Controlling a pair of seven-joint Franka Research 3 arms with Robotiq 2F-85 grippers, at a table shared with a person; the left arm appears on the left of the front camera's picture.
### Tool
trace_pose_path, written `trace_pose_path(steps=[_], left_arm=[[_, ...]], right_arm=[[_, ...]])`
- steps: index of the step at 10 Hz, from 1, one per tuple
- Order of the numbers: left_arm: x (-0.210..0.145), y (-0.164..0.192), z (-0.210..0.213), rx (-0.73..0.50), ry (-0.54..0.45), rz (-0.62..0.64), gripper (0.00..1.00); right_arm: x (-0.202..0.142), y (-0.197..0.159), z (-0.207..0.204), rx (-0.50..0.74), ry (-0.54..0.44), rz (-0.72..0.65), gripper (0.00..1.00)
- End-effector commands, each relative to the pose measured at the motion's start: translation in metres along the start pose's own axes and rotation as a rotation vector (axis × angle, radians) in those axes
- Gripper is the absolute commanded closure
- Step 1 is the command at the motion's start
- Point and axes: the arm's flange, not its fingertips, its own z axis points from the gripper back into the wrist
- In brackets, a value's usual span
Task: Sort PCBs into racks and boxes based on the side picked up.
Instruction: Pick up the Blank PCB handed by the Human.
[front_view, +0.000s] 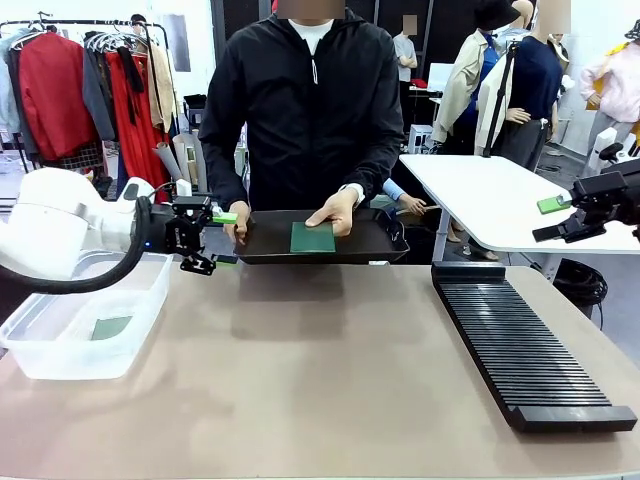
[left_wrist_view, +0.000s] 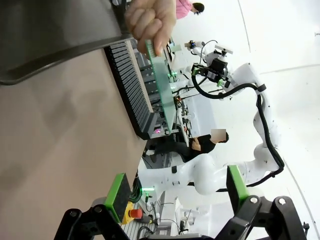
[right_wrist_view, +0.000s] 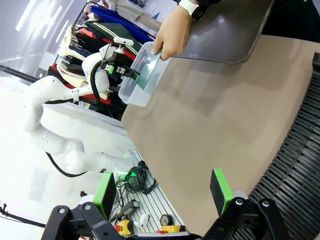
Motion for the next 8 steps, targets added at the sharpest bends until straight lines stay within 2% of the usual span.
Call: trace_pose_path(steps=[1,5,8], left_arm=[[0.004,0.004,-0.016,-0.033,0.013,0.012,0.00],[0.014,0.011,-0.052,-0.051,-0.042,0.020,0.00],[0.022,0.015,-0.080,-0.037,-0.031,0.040,0.00]], right_arm=[[0.001,0.002,-0.001,0.000,0.002,0.004,0.00],[0.001,0.002,-0.001,0.000,0.002,0.004,0.00],[0.001,0.002,-0.001,0.000,0.002,0.004,0.00]])
